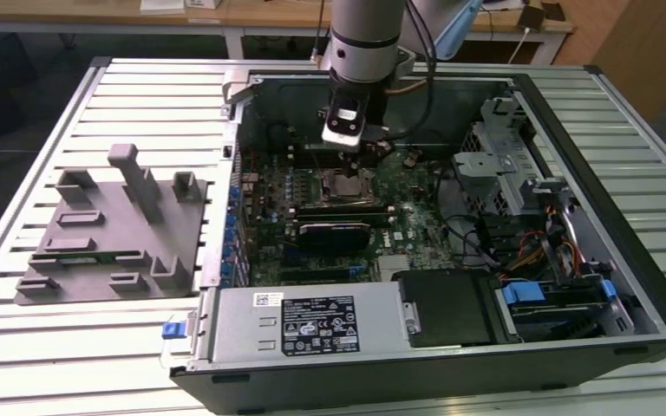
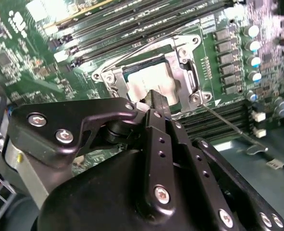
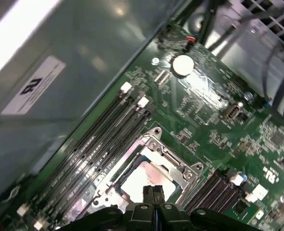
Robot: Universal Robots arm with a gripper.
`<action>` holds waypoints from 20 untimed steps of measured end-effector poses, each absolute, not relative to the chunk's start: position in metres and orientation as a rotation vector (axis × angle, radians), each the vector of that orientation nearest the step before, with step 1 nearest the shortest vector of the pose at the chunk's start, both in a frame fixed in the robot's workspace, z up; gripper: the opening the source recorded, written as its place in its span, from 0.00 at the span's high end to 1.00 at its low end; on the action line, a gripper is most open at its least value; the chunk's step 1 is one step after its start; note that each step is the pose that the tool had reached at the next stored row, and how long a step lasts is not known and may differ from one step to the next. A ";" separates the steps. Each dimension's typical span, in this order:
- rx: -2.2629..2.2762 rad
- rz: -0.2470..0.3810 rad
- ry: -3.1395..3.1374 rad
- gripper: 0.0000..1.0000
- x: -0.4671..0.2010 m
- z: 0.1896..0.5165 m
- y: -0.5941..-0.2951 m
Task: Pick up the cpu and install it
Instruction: 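Close the cpu cover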
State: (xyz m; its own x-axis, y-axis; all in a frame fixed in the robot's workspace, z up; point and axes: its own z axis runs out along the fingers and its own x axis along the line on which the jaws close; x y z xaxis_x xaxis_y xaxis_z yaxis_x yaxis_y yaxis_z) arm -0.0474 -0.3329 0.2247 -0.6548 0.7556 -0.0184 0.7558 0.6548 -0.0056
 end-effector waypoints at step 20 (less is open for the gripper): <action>0.762 -0.016 3.031 0.89 -0.047 0.224 -0.333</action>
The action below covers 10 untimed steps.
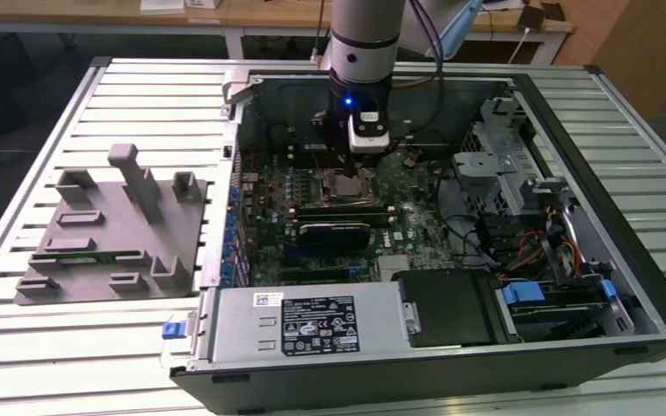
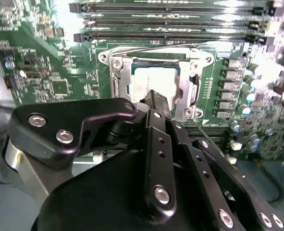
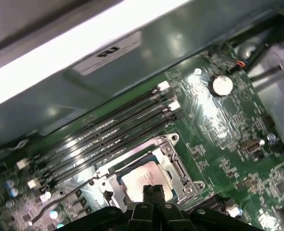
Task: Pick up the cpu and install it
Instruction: 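Close the cpu cover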
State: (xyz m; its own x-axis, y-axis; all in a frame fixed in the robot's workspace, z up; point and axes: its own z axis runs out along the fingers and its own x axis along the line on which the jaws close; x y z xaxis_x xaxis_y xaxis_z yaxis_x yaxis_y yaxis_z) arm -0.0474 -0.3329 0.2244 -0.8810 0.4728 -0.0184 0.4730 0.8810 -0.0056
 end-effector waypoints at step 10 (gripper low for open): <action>0.484 -0.013 3.087 0.89 -0.047 0.224 -0.333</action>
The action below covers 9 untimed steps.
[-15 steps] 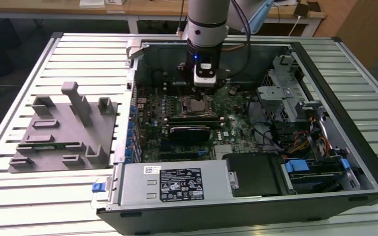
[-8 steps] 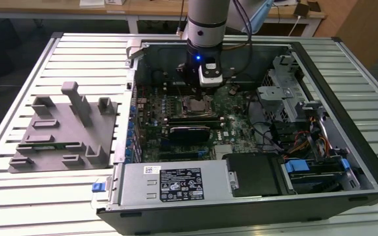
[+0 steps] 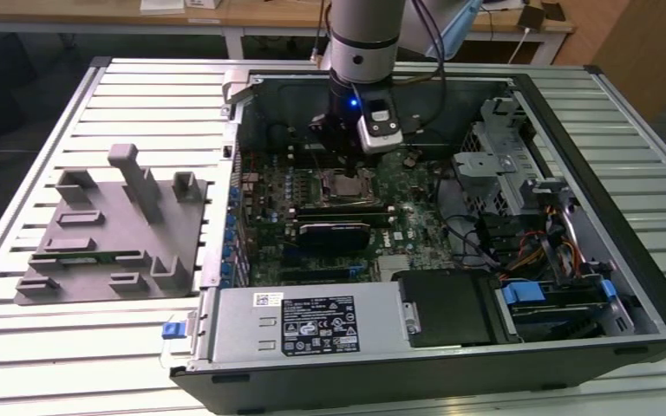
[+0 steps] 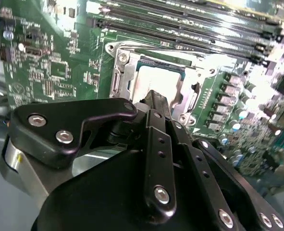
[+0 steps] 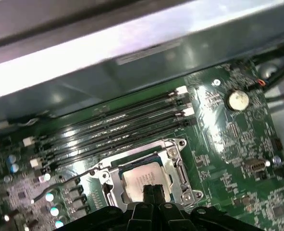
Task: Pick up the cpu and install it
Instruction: 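Close the cpu cover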
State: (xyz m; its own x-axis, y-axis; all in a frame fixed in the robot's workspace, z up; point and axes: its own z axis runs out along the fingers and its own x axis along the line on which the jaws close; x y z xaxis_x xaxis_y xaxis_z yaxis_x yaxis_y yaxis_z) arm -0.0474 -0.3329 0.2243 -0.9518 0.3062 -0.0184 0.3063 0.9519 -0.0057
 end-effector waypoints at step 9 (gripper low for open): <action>0.228 -0.011 3.115 0.89 -0.047 0.224 -0.333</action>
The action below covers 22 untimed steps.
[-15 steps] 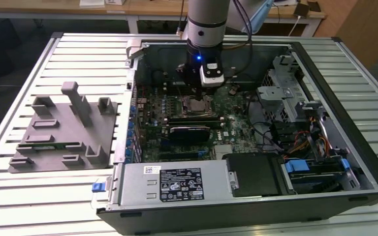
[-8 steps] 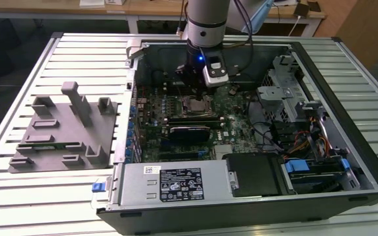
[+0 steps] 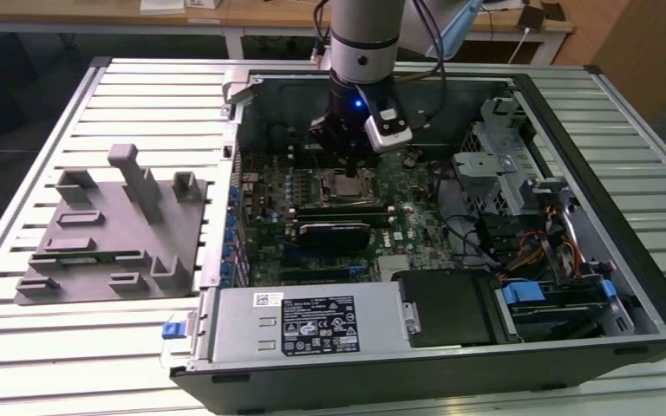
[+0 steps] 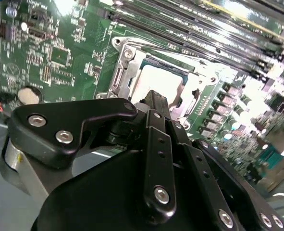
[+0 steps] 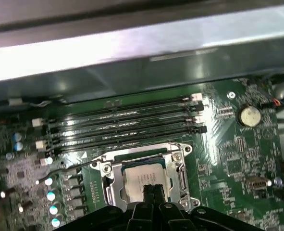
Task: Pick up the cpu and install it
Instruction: 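Close the cpu cover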
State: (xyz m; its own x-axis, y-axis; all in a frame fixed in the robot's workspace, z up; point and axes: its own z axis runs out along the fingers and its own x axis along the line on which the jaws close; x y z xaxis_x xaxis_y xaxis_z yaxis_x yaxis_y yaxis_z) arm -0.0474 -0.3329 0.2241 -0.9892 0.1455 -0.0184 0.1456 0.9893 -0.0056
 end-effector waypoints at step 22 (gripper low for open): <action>0.198 0.020 3.113 0.89 -0.064 0.217 -0.337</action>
State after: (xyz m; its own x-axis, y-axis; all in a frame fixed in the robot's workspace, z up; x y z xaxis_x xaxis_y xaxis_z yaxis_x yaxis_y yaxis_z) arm -0.0645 -0.3373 0.2165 -0.9917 0.1268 -0.0212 0.1266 0.9919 0.0144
